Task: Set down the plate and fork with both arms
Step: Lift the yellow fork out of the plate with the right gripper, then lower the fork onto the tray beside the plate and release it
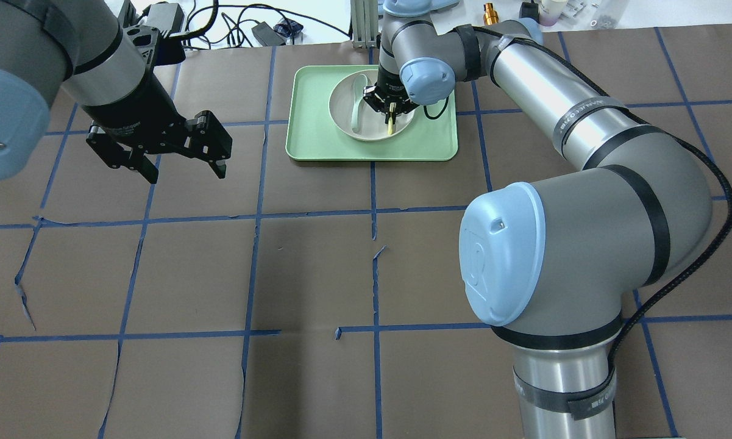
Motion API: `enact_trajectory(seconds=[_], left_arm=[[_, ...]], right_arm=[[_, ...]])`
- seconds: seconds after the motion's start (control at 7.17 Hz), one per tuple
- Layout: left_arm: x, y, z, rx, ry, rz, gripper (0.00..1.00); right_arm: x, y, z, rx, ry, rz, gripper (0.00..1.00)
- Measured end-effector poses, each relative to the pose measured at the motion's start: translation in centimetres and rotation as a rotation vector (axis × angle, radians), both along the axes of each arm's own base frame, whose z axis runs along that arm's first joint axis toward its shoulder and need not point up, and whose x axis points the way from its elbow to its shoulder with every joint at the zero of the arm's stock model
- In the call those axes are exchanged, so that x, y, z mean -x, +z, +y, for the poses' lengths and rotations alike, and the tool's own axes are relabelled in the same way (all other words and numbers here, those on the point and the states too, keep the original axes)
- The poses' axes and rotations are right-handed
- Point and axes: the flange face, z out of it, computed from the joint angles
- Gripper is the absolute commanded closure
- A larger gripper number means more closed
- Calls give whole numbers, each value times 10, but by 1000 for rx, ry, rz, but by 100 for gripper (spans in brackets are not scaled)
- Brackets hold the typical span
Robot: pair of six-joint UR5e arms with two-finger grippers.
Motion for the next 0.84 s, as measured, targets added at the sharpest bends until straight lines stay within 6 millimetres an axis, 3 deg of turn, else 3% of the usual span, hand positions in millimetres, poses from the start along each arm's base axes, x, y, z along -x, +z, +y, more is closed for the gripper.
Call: enact_trajectory(seconds=[0.28, 0.56, 0.84], left_arm=[[0, 0, 0, 0, 0, 0, 0], [0, 0, 0, 1, -2, 0, 0], [0, 0, -1, 2, -3, 0, 0]], right_arm=[[3, 21, 0, 26, 2, -3, 100], [24, 47, -2, 55, 43, 3, 100], [66, 36, -1, 24, 90, 18, 100]])
